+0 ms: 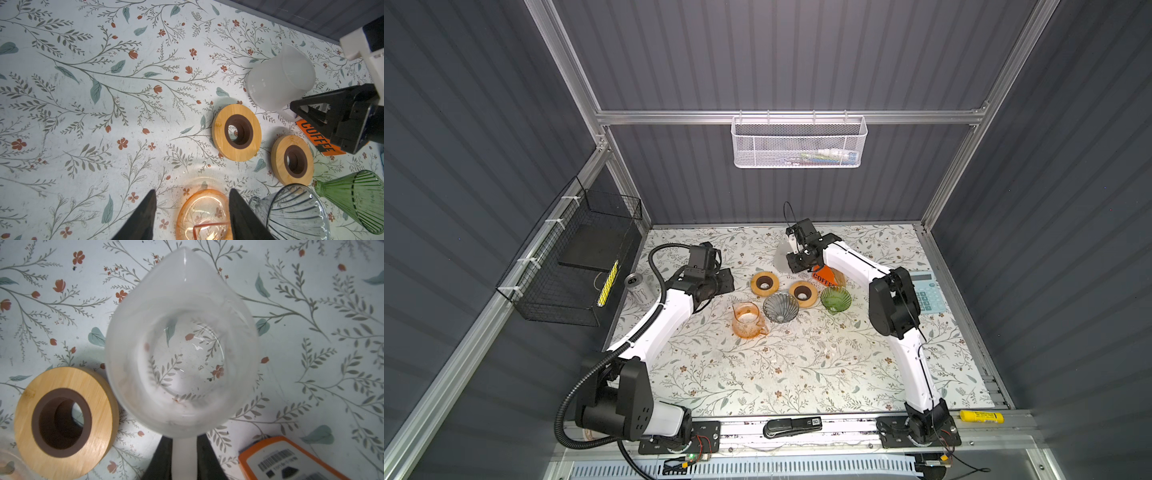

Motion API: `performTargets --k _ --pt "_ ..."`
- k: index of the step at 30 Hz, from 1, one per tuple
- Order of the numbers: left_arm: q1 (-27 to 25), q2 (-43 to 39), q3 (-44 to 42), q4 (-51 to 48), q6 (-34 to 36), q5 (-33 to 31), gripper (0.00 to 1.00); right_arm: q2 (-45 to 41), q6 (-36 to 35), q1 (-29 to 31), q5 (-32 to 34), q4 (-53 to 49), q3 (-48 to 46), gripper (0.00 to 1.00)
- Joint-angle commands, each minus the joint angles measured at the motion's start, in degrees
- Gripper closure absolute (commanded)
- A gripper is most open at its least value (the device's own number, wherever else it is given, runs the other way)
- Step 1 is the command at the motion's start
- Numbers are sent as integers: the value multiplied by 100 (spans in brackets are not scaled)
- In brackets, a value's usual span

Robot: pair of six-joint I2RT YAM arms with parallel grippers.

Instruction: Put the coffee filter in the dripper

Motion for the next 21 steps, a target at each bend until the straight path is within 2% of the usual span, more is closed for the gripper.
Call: performTargets --k 1,8,21 --pt "30 64 177 13 129 69 44 114 -21 -11 54 -93 161 86" --pt "30 63 253 -12 132 78 44 27 -45 1 104 -177 206 100" --pt "30 -149 310 -126 101 101 44 -700 70 26 -72 -5 -316 100"
